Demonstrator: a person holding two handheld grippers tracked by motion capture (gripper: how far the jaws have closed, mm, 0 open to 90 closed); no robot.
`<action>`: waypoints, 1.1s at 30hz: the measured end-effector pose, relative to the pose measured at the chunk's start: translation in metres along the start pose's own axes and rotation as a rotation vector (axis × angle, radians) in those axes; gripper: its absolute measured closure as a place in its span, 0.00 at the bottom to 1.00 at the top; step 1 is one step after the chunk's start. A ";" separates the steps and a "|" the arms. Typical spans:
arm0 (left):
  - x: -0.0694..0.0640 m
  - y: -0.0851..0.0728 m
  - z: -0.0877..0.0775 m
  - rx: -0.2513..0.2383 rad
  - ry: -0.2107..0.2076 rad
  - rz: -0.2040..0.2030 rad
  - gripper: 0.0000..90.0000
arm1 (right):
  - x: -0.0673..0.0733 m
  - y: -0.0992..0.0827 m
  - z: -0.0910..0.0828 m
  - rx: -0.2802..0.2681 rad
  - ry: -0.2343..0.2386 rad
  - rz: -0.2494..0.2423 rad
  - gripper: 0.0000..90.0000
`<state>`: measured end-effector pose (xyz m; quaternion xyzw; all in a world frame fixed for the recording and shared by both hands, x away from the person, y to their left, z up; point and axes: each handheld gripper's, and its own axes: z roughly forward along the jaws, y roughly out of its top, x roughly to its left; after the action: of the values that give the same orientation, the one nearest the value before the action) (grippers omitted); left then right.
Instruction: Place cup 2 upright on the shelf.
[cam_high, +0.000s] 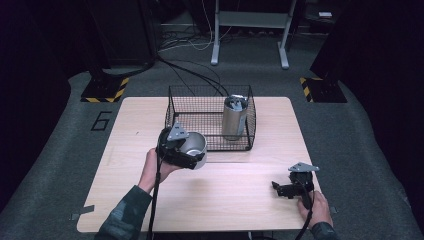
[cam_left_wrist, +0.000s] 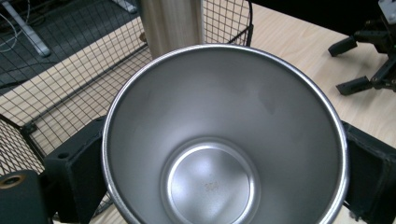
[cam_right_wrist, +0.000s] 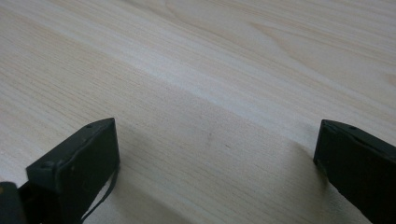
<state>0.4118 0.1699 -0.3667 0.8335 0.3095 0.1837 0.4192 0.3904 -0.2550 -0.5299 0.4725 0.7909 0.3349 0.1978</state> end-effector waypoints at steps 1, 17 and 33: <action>0.001 0.002 0.000 -0.002 0.000 -0.003 0.07 | 0.000 0.000 0.000 0.000 0.000 0.000 0.00; 0.020 0.033 0.001 -0.024 -0.018 -0.012 0.07 | 0.000 0.000 0.000 0.000 0.001 0.000 0.00; 0.046 0.054 0.015 -0.013 0.018 -0.028 0.07 | 0.000 0.000 0.000 0.000 0.001 -0.001 0.00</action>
<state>0.4741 0.1673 -0.3289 0.8247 0.3235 0.1874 0.4245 0.3903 -0.2552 -0.5300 0.4720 0.7913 0.3347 0.1976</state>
